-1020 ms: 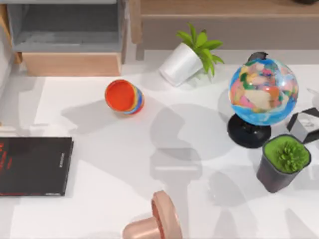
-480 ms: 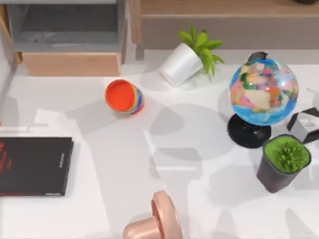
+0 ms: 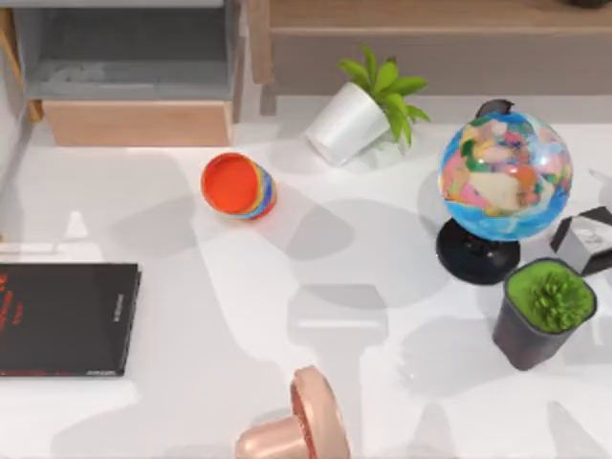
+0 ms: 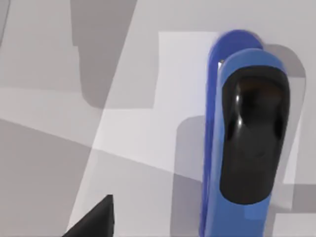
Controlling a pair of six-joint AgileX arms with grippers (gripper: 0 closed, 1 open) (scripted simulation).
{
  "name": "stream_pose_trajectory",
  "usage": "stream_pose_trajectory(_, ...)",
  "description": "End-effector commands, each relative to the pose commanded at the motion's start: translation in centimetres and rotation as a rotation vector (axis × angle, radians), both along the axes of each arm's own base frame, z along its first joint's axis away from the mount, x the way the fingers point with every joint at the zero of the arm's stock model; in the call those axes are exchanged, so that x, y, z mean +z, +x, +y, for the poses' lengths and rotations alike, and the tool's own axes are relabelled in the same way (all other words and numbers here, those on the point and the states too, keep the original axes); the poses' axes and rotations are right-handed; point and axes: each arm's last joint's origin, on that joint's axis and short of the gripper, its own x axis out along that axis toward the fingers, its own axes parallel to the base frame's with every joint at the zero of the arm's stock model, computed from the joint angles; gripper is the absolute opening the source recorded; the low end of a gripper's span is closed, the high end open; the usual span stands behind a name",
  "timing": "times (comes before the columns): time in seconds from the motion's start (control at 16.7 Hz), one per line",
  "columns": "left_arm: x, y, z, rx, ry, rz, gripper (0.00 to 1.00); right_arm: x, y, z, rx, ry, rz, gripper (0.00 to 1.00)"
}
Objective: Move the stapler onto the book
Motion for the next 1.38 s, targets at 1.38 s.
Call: stream_pose_trajectory(1.38, -4.7, 0.4, 0.2, 0.0, 0.001, -0.003, 1.0, 0.0, 0.0, 0.0, 0.0, 0.0, 0.0, 1.0)
